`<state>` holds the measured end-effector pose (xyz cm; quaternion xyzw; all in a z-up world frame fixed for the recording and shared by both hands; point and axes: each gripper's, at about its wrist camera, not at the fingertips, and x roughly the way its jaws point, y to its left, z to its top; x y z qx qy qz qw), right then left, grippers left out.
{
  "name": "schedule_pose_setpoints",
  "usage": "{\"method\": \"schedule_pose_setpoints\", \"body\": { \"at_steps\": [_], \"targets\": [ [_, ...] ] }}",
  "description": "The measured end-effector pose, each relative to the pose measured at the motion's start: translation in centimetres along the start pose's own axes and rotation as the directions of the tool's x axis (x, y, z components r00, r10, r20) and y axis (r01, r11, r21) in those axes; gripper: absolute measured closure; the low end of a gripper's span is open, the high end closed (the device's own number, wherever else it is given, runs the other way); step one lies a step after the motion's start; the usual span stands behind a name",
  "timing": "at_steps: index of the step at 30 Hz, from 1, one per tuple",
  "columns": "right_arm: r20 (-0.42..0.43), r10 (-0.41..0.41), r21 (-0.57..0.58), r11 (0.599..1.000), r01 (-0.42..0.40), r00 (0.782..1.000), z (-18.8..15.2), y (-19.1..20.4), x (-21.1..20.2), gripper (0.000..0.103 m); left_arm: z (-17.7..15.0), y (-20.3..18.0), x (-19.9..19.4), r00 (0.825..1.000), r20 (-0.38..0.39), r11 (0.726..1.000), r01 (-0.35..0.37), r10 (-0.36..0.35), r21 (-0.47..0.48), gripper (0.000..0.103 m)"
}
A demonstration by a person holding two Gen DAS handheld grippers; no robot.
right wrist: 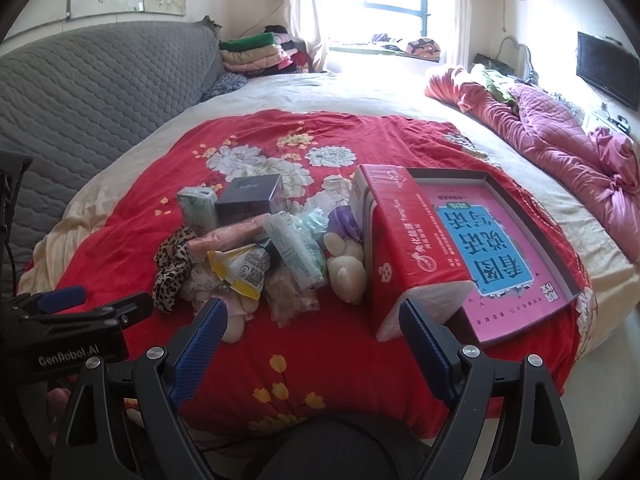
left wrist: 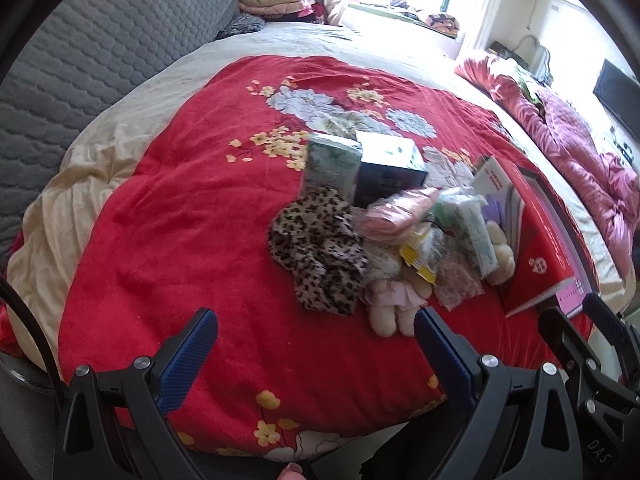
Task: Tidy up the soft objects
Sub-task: 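Grasp the leopard-print scrunchie with the left gripper while the right grasps a small white tissue pack, then carry the scrunchie and tissue pack with both grippers over the pink tray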
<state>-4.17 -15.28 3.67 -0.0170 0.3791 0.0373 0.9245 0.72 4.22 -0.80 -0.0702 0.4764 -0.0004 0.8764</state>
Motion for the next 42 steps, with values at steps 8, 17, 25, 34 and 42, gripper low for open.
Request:
{"method": "schedule_pose_setpoints", "body": {
  "at_steps": [8, 17, 25, 34, 42],
  "targets": [
    [-0.007, 0.022, -0.036, 0.999, -0.023, 1.000, 0.6, 0.8, 1.6, 0.015, 1.0, 2.5, 1.9, 0.999, -0.018, 0.998, 0.027, -0.028, -0.061, 0.004],
    [-0.015, -0.016, -0.128, 0.992, 0.014, 1.000, 1.9, 1.8, 4.5, 0.015, 1.7, 2.2, 5.9, 0.990, -0.105, 0.993, 0.088, -0.096, -0.078, 0.005],
    [-0.049, -0.083, -0.168, 0.983, 0.074, 0.995, 3.8, 1.8, 8.8, 0.016, 2.2, 1.5, 7.5, 0.987, -0.123, 0.993, 0.100, -0.107, -0.058, 0.018],
    [-0.082, -0.089, -0.224, 0.972, 0.069, 0.993, 4.9, 2.9, 12.1, 0.049, 2.3, 2.1, 8.7, 0.976, -0.146, 0.985, 0.149, -0.161, -0.086, 0.061],
    [-0.084, -0.022, -0.178, 0.984, 0.007, 0.996, 4.8, 2.4, 11.7, 0.081, 2.0, 2.4, 8.7, 0.969, -0.144, 0.977, 0.185, -0.199, -0.105, 0.085]
  ]
}}
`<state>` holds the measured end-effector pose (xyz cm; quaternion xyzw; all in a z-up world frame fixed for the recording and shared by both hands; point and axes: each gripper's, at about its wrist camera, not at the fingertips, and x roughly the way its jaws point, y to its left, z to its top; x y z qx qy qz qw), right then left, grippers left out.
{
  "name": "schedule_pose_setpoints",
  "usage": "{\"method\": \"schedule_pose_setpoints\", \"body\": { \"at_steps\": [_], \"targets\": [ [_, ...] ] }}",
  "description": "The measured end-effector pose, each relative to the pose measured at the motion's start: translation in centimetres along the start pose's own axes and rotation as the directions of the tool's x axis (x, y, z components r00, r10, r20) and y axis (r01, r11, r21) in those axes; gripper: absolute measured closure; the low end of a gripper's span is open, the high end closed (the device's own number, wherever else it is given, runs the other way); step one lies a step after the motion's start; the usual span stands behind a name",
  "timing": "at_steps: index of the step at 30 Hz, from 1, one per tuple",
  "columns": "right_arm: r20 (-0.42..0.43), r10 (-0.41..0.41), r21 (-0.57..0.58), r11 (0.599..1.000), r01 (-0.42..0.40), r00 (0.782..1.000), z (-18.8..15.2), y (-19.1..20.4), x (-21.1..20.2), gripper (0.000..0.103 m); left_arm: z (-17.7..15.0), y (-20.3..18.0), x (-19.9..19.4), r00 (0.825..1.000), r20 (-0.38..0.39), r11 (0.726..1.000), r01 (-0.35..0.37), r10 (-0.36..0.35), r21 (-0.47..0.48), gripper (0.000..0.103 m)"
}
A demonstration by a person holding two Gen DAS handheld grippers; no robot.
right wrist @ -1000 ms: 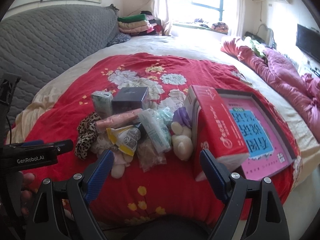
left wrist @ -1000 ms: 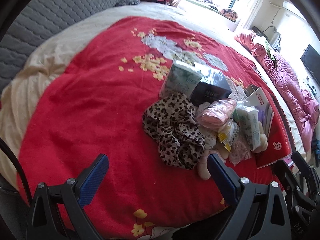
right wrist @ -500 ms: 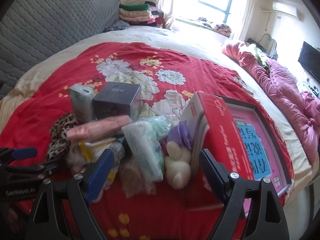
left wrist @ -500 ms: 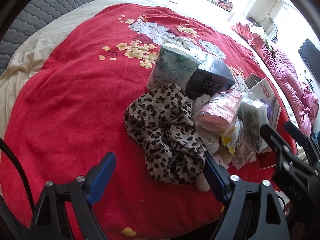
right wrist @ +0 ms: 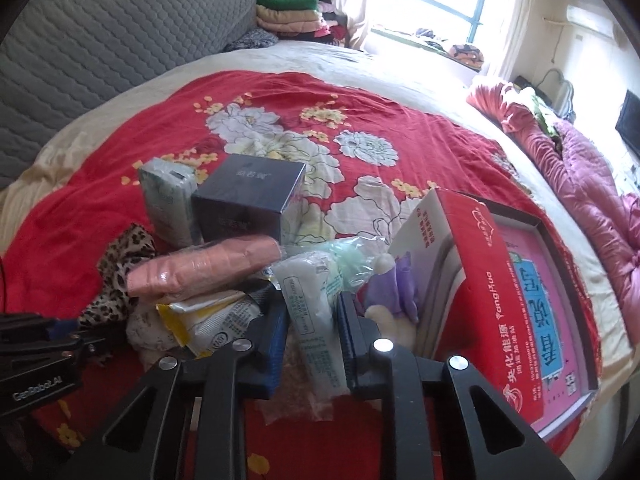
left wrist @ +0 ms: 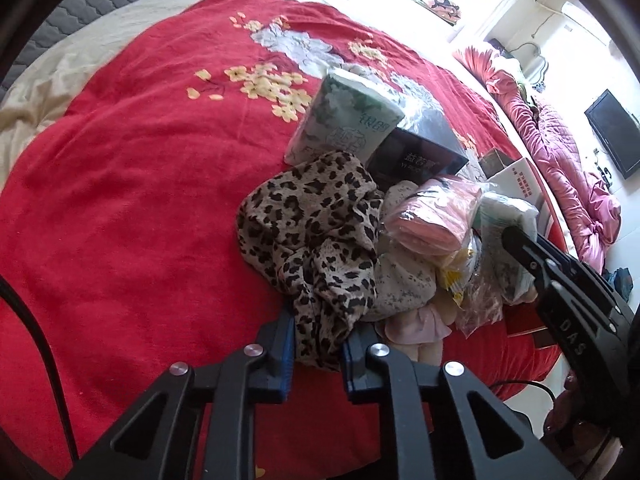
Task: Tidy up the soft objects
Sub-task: 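Carry the scrunchie and tissue pack with both grippers over the pink tray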
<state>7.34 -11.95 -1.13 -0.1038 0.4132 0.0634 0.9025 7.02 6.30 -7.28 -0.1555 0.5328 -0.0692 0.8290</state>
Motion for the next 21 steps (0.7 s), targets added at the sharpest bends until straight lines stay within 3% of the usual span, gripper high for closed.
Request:
{"method": "schedule_pose_setpoints", "body": {
  "at_steps": [6, 14, 21],
  "targets": [
    [0.043, 0.086, 0.124, 0.988, -0.091, 0.995, 0.1, -2.2, -2.0, 0.082, -0.3, -1.7, -2.7, 0.994, 0.086, 0.995, -0.070, 0.064, 0.069, 0.085],
    [0.103, 0.162, 0.198, 0.964, -0.180, 0.981, -0.1, -3.5, -4.9, 0.083, -0.8, -4.2, -6.4, 0.985, 0.157, 0.987, -0.095, 0.074, 0.129, 0.085],
    [0.163, 0.178, 0.246, 0.945, -0.215, 0.970, 0.0, -5.1, -8.2, 0.084, -0.5, -7.4, -8.7, 0.977, 0.204, 0.976, -0.106, 0.066, 0.190, 0.085]
  ]
}}
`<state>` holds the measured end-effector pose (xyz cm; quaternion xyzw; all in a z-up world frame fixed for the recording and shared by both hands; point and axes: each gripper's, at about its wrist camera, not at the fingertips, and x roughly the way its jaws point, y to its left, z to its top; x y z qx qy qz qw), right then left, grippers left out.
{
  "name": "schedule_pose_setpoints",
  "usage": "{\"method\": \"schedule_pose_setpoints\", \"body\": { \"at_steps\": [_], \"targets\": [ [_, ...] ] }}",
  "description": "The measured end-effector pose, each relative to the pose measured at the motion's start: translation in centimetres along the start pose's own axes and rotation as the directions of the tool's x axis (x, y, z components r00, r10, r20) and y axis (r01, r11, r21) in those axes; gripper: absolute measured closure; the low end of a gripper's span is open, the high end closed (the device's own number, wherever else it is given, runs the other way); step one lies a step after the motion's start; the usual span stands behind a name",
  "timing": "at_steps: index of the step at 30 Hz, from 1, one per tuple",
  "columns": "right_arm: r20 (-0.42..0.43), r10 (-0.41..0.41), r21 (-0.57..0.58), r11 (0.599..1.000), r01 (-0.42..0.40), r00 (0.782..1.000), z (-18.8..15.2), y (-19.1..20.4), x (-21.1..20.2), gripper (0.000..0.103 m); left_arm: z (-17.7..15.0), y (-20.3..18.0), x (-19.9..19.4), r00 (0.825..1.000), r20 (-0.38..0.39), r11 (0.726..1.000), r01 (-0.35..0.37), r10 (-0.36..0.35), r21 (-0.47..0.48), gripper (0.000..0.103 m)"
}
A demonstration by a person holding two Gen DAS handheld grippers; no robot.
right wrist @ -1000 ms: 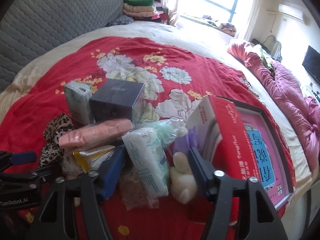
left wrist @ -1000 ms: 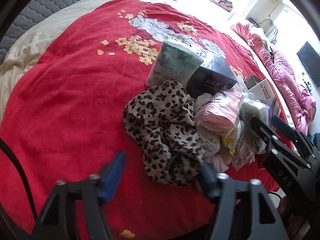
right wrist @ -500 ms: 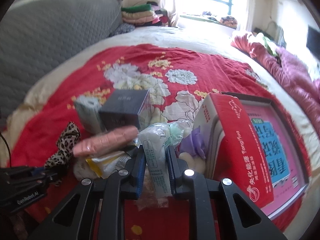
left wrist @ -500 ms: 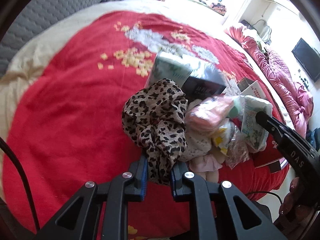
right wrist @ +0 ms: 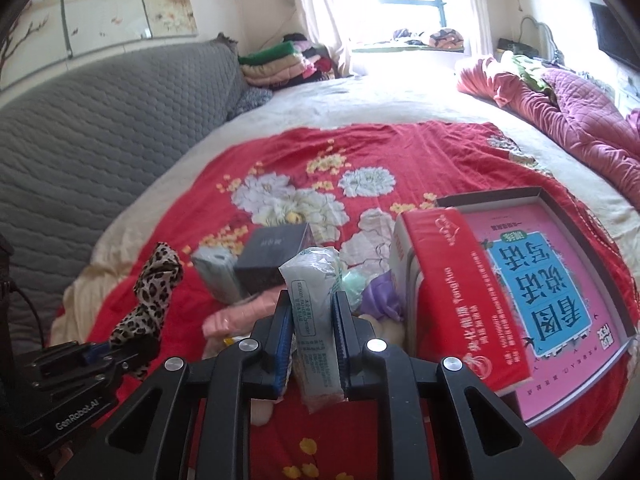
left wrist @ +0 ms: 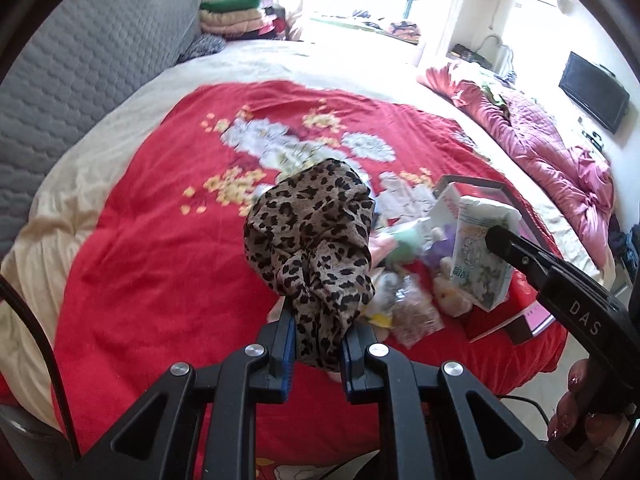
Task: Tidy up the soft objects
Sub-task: 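Carry the scrunchie and tissue pack with both grippers over the pink tray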
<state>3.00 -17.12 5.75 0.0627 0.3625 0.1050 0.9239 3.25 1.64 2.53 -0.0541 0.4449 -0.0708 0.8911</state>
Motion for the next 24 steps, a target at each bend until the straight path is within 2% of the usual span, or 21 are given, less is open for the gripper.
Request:
{"method": "schedule_pose_setpoints", "body": {
  "at_steps": [12, 24],
  "targets": [
    [0.085, -0.036, 0.145, 0.989, 0.024, 0.996, 1.3, -6.0, -6.2, 0.084, 1.0, -7.8, -1.0, 0.999, 0.002, 0.987, 0.047, -0.048, 0.153, 0.085],
    [0.125, -0.118, 0.362, 0.930, 0.066, 0.985, 0.5, -16.2, -9.1, 0.084, 1.9, -17.5, 0.8, 0.992, -0.041, 0.945, 0.128, -0.122, 0.300, 0.085]
  ]
}}
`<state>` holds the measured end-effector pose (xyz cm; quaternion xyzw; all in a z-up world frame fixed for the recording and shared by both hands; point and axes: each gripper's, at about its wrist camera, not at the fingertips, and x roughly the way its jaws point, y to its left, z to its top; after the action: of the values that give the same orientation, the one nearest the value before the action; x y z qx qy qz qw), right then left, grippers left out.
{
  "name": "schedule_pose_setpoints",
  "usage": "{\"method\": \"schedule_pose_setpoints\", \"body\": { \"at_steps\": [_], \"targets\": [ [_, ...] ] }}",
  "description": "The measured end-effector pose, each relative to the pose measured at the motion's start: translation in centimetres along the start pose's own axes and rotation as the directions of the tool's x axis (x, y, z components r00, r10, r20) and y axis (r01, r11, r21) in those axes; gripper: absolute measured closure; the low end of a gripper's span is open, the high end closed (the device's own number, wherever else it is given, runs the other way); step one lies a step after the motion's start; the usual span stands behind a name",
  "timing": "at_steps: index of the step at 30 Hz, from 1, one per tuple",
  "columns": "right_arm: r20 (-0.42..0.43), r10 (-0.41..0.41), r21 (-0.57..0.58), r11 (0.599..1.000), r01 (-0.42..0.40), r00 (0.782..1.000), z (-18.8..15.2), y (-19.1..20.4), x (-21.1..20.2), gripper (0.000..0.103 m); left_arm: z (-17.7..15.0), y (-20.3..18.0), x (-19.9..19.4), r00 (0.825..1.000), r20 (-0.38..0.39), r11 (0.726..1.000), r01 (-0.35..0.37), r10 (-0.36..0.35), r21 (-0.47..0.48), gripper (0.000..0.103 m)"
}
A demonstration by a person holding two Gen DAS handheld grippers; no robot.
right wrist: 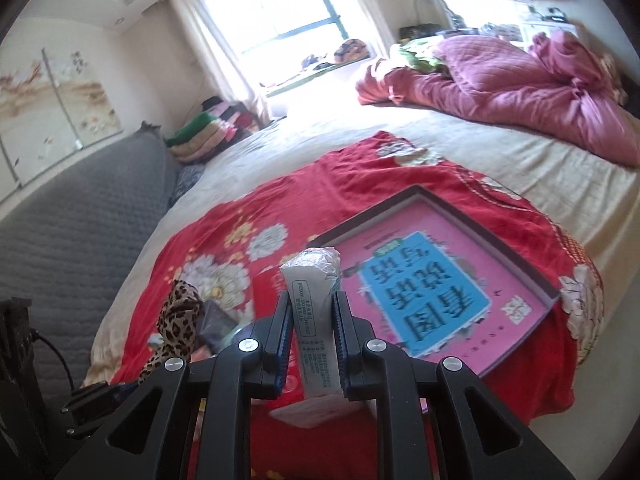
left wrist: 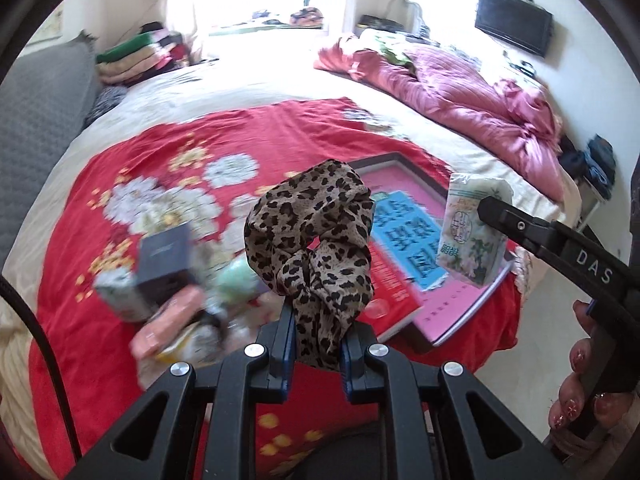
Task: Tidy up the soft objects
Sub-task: 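Carry the scrunchie and tissue pack with both grippers over the pink tray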
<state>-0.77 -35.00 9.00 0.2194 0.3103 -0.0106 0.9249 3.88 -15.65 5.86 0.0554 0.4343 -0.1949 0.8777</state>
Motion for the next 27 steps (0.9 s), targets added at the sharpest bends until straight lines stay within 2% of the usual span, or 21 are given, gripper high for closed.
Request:
{"method": "schedule_pose_setpoints", "body": {
  "at_steps": [6, 13, 21, 27],
  "targets": [
    [0.018, -0.040, 0.105, 0.994, 0.038, 0.999, 0.8, -5.5, -0.3, 0.084, 1.8, -4.9, 3.0, 0.997, -0.059, 0.995, 0.061, -0.057, 0.078, 0.085],
    [0.002, -0.052, 0.181, 0.982, 0.051, 0.999, 1.3, -9.7, 0.5, 0.084, 3.7, -9.7, 6.4, 0.989, -0.129, 0.979, 0.101, -0.079, 0.179, 0.085],
    [-0.037, -0.058, 0.246, 0.967, 0.066, 0.998, 1.1, -12.7, 2.6, 0.083, 4.4, -12.7, 11.4, 0.968, -0.251, 0.956, 0.097, -0.025, 0.277, 0.085],
    [-0.078, -0.058, 0.269, 0.960, 0.077, 0.995, 0.5, -14.1, 4.6, 0.083, 3.2, -13.4, 14.5, 0.940, -0.341, 0.951, 0.079, 0.029, 0.299, 0.085]
  ]
}}
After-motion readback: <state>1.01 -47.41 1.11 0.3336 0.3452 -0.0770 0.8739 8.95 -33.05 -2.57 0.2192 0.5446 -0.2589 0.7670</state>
